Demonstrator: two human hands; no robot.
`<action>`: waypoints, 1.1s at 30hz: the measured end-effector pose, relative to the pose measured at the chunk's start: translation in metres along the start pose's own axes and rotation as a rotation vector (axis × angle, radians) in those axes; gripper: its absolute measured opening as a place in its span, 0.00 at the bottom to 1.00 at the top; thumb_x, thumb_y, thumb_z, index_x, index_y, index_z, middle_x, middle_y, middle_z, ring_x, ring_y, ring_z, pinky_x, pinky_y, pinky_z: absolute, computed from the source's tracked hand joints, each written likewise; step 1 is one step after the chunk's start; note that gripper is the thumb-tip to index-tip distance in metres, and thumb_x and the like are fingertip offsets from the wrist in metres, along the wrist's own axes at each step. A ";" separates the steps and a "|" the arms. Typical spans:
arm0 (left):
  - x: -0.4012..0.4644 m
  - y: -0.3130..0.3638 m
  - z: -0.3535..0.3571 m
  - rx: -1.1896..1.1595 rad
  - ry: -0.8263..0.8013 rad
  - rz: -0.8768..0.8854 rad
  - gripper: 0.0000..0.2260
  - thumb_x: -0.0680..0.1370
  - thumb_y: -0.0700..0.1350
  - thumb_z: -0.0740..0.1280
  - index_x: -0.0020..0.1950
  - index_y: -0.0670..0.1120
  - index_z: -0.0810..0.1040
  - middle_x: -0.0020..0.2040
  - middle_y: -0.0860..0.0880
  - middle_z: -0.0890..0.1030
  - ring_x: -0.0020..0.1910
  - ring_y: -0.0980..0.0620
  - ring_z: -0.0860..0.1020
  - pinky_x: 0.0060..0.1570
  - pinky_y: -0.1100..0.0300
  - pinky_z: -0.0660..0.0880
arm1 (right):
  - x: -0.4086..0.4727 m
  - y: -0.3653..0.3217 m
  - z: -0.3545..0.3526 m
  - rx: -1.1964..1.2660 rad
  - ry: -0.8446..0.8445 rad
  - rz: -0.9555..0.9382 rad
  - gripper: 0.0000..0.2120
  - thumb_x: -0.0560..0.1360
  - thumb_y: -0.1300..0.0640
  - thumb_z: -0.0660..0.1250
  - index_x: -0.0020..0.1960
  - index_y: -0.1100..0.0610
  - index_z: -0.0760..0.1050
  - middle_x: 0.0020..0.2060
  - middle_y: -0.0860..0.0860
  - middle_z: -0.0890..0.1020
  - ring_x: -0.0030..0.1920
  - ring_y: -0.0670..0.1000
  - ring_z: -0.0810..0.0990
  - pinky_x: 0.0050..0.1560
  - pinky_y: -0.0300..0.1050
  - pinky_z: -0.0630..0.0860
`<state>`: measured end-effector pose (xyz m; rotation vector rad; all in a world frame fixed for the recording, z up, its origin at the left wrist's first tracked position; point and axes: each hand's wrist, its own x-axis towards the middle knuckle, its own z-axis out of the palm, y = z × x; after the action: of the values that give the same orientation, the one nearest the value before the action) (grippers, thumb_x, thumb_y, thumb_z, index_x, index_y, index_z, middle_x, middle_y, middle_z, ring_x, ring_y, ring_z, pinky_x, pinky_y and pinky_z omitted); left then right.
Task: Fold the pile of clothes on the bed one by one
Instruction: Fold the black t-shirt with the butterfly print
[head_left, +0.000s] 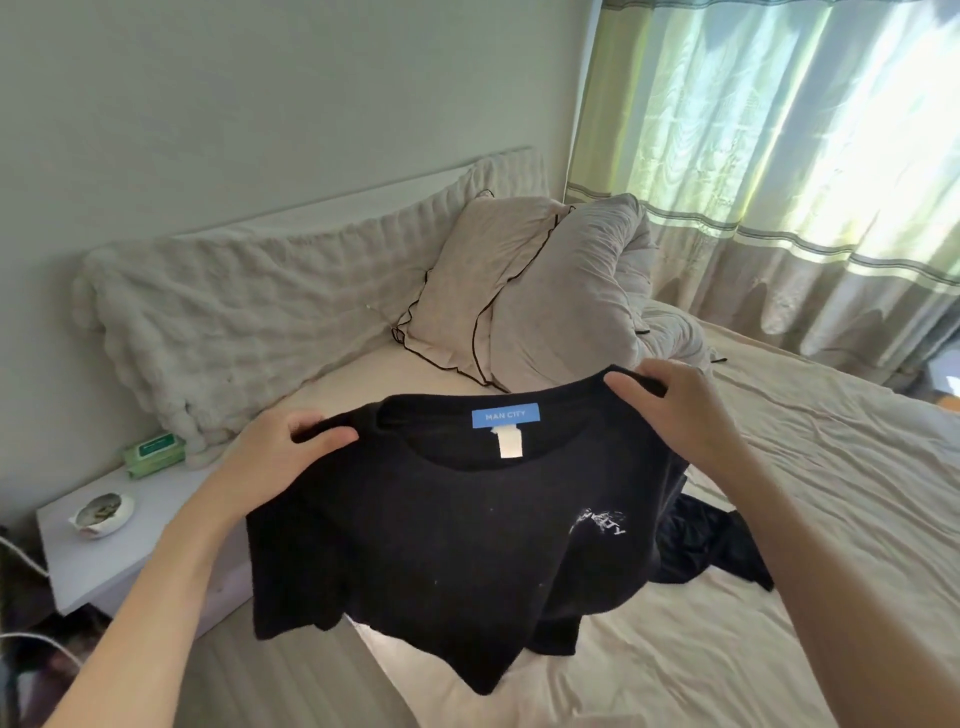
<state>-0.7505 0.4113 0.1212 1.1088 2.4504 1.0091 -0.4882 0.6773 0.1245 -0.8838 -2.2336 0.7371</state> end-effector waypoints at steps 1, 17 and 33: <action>-0.005 0.003 -0.004 -0.072 0.003 -0.002 0.12 0.74 0.51 0.68 0.41 0.42 0.80 0.37 0.45 0.81 0.39 0.49 0.78 0.37 0.65 0.69 | -0.005 -0.003 -0.004 -0.009 0.039 -0.029 0.23 0.74 0.46 0.67 0.33 0.64 0.71 0.26 0.58 0.72 0.29 0.53 0.70 0.32 0.37 0.64; 0.017 0.013 -0.018 -0.376 0.110 0.086 0.07 0.73 0.49 0.70 0.37 0.59 0.82 0.33 0.56 0.83 0.30 0.62 0.79 0.33 0.63 0.74 | 0.010 -0.036 -0.018 0.024 0.169 -0.055 0.21 0.74 0.45 0.66 0.30 0.59 0.71 0.26 0.50 0.71 0.28 0.43 0.68 0.32 0.39 0.64; 0.220 -0.188 0.156 0.145 0.021 -0.155 0.09 0.79 0.52 0.63 0.53 0.50 0.78 0.49 0.50 0.79 0.52 0.49 0.75 0.47 0.56 0.68 | 0.150 0.173 0.247 0.011 -0.487 0.291 0.15 0.75 0.57 0.68 0.61 0.55 0.74 0.51 0.48 0.75 0.51 0.46 0.73 0.43 0.33 0.68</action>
<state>-0.9254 0.5627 -0.1119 0.9360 2.6151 0.8121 -0.6833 0.8295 -0.1035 -1.1346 -2.5380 1.2062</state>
